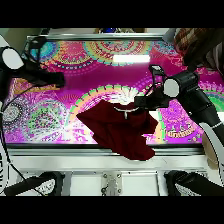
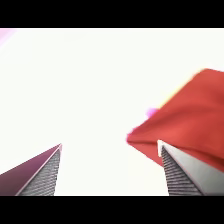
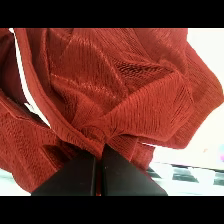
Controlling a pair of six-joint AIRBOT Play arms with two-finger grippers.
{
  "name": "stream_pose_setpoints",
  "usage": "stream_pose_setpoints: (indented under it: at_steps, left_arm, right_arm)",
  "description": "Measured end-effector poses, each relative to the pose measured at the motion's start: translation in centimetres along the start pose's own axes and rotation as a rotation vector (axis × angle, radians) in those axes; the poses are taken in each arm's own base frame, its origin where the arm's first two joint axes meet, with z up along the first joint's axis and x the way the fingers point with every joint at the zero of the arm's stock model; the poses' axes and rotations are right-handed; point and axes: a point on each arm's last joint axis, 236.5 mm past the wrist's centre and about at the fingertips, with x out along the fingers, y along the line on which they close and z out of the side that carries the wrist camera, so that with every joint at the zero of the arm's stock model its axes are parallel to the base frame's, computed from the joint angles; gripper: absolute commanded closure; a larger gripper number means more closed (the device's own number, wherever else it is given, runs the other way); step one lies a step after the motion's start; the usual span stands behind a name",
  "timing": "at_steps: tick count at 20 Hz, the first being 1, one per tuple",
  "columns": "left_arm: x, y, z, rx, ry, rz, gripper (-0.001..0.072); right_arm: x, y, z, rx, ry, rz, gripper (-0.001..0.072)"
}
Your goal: Fold the clothes and pants, and hang the long-sleeved shirts on hangers.
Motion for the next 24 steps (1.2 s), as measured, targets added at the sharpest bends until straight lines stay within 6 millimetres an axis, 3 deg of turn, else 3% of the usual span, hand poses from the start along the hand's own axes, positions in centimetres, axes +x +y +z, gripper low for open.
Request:
stream_pose_setpoints:
  at_steps: [3,4,6,9,10,11,16,19,20,22,24]
  left_arm:
    - [-0.7,9.8,0.6,-0.097,-0.051,0.215,0.0050]
    - [-0.9,14.1,0.4,-0.148,-0.066,0.292,0.0050]
    - [-0.4,19.3,-0.5,-0.213,-0.061,0.373,0.0050]
    - [2.7,25.5,-2.7,-0.292,-0.013,0.438,0.0050]
    - [16.6,35.5,-8.1,-0.204,0.133,0.557,0.0051]
    - [18.5,37.3,-8.8,-0.131,0.147,0.603,0.0051]
    - [20.5,40.3,-8.1,-0.097,0.136,0.651,0.0051]
    - [22.1,40.8,-8.5,-0.114,0.156,0.644,0.0051]
    - [22.3,40.8,-8.6,-0.114,0.160,0.642,0.0106]
    - [22.8,40.8,-8.8,-0.116,0.163,0.637,0.0398]
    - [23.0,40.7,-9.2,-0.119,0.176,0.633,0.0600]
  right_arm:
    - [0.0,0.0,0.0,0.000,0.000,0.000,0.0695]
    - [0.0,0.0,0.0,0.000,0.000,0.000,0.0695]
    - [0.0,0.0,0.0,0.000,0.000,0.000,0.0694]
    - [0.0,0.0,0.0,0.000,0.000,0.001,0.0695]
    - [0.0,0.0,0.0,0.000,0.000,0.001,0.0695]
    - [0.0,0.0,0.0,0.000,0.000,0.001,0.0695]
    - [0.1,0.0,0.0,0.000,0.002,0.000,0.0695]
    - [0.1,0.0,0.0,0.000,0.002,0.000,0.0695]
    - [0.1,0.0,0.0,0.000,0.002,0.000,0.0695]
    - [0.1,0.0,0.0,0.000,0.003,0.000,0.0695]
    - [0.1,0.0,0.0,0.000,0.002,0.000,0.0695]
